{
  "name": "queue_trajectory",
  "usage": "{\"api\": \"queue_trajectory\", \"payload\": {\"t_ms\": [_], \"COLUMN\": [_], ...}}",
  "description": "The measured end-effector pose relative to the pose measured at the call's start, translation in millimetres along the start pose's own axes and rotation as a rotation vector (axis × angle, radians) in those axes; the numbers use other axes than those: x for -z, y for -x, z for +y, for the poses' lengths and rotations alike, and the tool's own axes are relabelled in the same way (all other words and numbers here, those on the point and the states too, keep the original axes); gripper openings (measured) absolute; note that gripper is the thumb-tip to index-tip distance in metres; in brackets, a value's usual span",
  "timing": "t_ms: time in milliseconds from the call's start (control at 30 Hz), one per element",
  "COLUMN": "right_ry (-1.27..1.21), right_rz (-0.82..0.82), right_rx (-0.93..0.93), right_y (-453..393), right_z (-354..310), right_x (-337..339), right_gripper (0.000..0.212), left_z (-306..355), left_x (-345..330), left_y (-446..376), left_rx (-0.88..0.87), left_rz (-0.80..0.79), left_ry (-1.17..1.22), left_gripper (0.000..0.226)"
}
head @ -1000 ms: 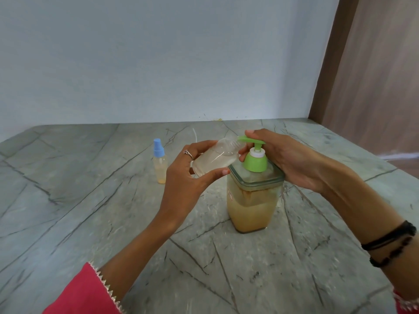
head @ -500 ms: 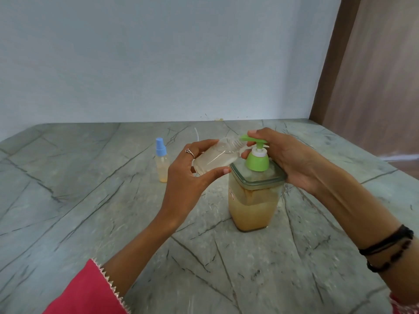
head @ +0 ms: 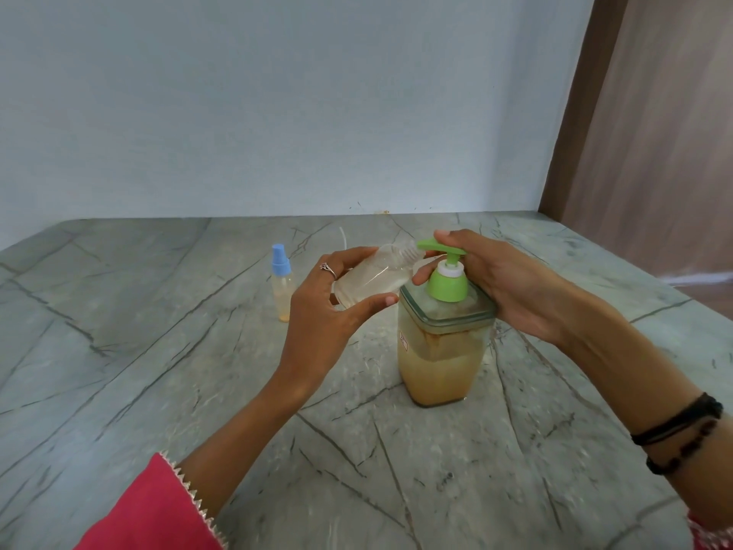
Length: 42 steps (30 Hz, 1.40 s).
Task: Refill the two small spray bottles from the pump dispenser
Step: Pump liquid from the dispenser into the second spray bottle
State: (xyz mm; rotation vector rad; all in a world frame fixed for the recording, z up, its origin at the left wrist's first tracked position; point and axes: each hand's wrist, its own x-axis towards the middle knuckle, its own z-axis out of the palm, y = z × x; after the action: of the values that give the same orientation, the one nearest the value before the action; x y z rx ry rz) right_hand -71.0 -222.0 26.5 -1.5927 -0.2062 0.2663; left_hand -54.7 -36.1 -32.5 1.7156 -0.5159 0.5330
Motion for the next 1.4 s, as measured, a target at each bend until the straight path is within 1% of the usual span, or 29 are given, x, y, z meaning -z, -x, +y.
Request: {"api": "queue_trajectory", "payload": {"t_ms": [233, 333, 500, 667, 933, 1100, 1233, 1400], "right_ry": [-0.012, -0.072, -0.091, -0.122, -0.144, -0.140, -0.137, -0.107], "right_rz": [0.067, 0.073, 0.079, 0.055, 0.018, -0.004, -0.007, -0.028], "right_rx": [-0.014, -0.030, -0.048, -0.049, -0.054, -0.039, 0.011, 0.016], "right_y": [-1.6, -2.7, -5.4, -6.0, -7.8, -9.8, -10.6, -10.6], "right_z": [0.9, 0.1, 1.6, 2.3, 2.1, 4.7, 5.6, 4.9], "right_x": [-4.2, -4.7, -1.8, 0.5, 2.7, 7.3, 8.1, 8.8], "right_gripper": [0.064, 0.061, 0.066, 0.066, 0.056, 0.040, 0.021, 0.023], "left_z": [-0.2, -0.2, -0.3, 0.5, 2.9, 1.7, 1.2, 0.8], "left_x": [-1.9, -1.3, -2.0, -2.9, -4.7, -6.6, -5.6, -4.8], "left_y": [2.5, 2.6, 3.0, 3.8, 2.3, 2.2, 3.8, 3.0], "left_rx": [0.016, 0.020, 0.038, 0.044, 0.043, 0.050, 0.049, 0.050], "left_rz": [-0.015, -0.012, -0.012, -0.007, -0.002, -0.006, -0.012, -0.015], "left_ry": [-0.001, 0.009, 0.026, 0.034, 0.034, 0.037, 0.024, 0.015], "left_gripper": [0.045, 0.045, 0.044, 0.043, 0.044, 0.045, 0.046, 0.046]}}
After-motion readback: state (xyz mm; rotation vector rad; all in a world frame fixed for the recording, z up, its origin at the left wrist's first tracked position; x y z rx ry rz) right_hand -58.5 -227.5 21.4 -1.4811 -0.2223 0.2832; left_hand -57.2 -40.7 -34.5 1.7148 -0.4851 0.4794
